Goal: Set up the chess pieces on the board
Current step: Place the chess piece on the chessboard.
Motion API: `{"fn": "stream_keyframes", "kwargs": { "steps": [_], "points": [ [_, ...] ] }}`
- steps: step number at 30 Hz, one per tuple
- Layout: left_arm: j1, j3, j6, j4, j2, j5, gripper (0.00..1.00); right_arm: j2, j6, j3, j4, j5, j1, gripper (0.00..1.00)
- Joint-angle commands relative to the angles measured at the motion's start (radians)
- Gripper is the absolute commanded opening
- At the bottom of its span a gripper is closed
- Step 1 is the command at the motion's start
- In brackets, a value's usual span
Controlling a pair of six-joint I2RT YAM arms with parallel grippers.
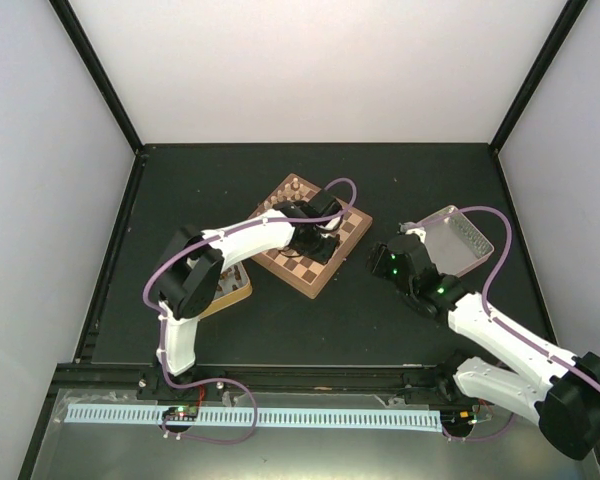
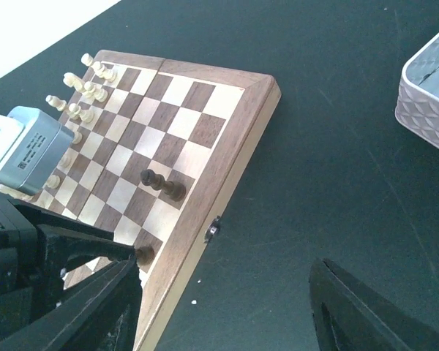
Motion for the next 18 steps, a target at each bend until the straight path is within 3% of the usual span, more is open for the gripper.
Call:
{"fn": "stream_keyframes", "kwargs": {
  "steps": [1,7,18],
  "points": [
    [-0.009,0.046,-0.003,-0.028,0.014,0.022,0.4,-0.021,0.006,-0.001,0.003,0.029,-0.004,0.63],
    [-0.007,0.07,-0.008,-0.018,-0.026,0.041,0.58,-0.022,0.003,0.0,0.001,0.029,-0.004,0.64],
    [0.026,-0.016,-0.05,-0.001,-0.184,-0.037,0.59,-0.04,0.005,0.0,-0.008,0.038,-0.003,0.64]
  ]
}}
